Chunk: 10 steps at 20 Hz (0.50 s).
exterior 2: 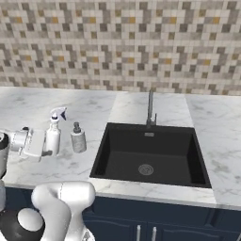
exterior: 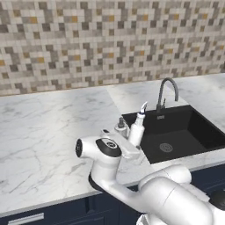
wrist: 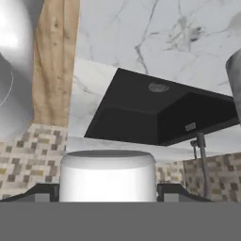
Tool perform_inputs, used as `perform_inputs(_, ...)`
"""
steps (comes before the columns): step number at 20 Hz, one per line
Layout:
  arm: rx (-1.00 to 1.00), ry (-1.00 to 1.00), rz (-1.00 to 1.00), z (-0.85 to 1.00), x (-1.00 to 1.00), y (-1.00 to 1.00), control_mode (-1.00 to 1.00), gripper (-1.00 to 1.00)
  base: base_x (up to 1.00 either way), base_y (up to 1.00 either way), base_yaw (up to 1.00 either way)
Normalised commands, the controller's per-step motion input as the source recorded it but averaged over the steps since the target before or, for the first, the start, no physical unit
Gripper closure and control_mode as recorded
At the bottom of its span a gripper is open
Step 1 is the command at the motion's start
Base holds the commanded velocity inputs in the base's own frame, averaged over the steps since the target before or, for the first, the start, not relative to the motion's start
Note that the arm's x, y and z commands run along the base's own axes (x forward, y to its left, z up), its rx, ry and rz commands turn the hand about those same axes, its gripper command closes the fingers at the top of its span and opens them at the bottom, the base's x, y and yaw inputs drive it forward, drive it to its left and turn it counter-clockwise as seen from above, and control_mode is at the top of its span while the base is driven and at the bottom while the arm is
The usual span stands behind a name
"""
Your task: Locate and retrieve the spray and soap dispenser from the cabinet. Place them next to the sink.
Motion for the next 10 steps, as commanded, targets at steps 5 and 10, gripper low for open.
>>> perform_inputs(5,0.00,-0.03,-0.10,-0.46,0.43,-0.18,-1.00,1.00,0.00,0.00,0.00)
perform_inputs(10,-0.01,-0.06,-0.07,-0.52,0.30,-0.21,-1.00,1.00,0.00,0.00,0.00)
